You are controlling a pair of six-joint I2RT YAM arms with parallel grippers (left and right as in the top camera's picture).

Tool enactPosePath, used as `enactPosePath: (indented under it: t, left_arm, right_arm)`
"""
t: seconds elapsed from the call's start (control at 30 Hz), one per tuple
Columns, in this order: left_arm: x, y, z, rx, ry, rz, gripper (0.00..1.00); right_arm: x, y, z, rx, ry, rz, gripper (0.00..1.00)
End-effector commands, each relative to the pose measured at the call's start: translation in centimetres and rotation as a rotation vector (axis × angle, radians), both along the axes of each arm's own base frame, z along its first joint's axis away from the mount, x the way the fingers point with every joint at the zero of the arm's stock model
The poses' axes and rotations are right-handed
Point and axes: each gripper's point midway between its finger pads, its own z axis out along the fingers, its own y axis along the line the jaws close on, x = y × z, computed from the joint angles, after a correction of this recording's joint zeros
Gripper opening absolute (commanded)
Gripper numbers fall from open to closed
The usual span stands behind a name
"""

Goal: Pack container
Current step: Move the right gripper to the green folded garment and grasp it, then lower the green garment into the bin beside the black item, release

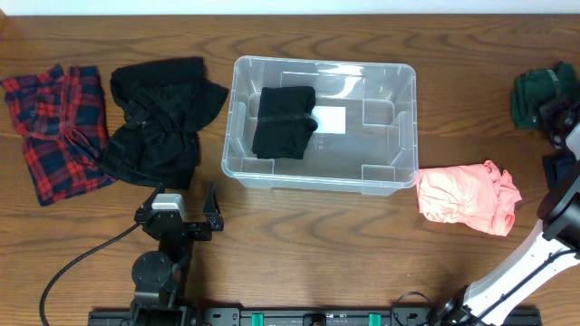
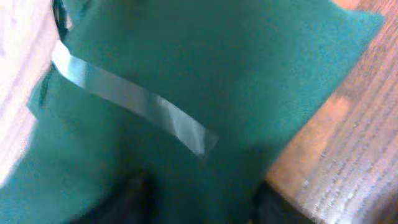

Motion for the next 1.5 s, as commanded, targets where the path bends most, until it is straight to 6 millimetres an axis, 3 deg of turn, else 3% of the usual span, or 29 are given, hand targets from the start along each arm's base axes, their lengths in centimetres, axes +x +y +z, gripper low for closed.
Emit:
enactPosePath:
  t: [0.0, 0.2, 0.37, 0.53, 0.77, 0.87, 0.97, 1.13, 1.33, 1.47]
  left_arm:
    - [0.0, 0.1, -1.8, 0.004, 0.043, 0.010, 0.98]
    - [0.0, 0.1, -1.8, 0.004, 0.043, 0.010, 0.98]
    - [0.0, 0.1, -1.8, 0.004, 0.043, 0.010, 0.98]
    - [0.0, 0.1, -1.8, 0.004, 0.043, 0.010, 0.98]
    - [0.0, 0.1, -1.8, 0.004, 0.043, 0.010, 0.98]
    - [0.0, 0.1, -1.8, 0.005, 0.043, 0.010, 0.98]
    - [0.0, 0.1, -1.8, 0.004, 0.043, 0.010, 0.98]
    - [0.0, 0.1, -1.8, 0.004, 0.043, 0.010, 0.98]
    - [0.0, 0.1, -1.8, 0.004, 0.043, 0.010, 0.98]
    - [0.0, 0.1, -1.8, 0.004, 0.043, 0.010, 0.98]
  right_arm:
    - [-0.8, 0.1, -2.5, -0.002, 0.067, 0.028, 0.27]
    - [-0.1, 1.1, -2.2, -0.016, 0.058, 0.159, 0.01]
    - [0.9, 2.6, 0.0, 0.000, -0.008, 0.264, 0.01]
    - [1.8, 3.8, 6.0, -0.013, -0.119, 0.318, 0.01]
    - [2.6, 9.3, 18.5, -0.005, -0.415, 0.562, 0.01]
    - [2.0, 12.5, 23.3, -0.003, -0.514, 0.669, 0.01]
    - [1.1, 16.5, 26.9, 0.016, -0.578, 0.773, 0.01]
    - [-0.8, 25.6, 31.2, 0.061, -0.647, 1.011, 0.01]
    - [-3.5, 36.3, 33.3, 0.108, -0.658, 1.256, 0.01]
    - [-4.8, 42.2, 32.3, 0.151, -0.615, 1.379, 0.01]
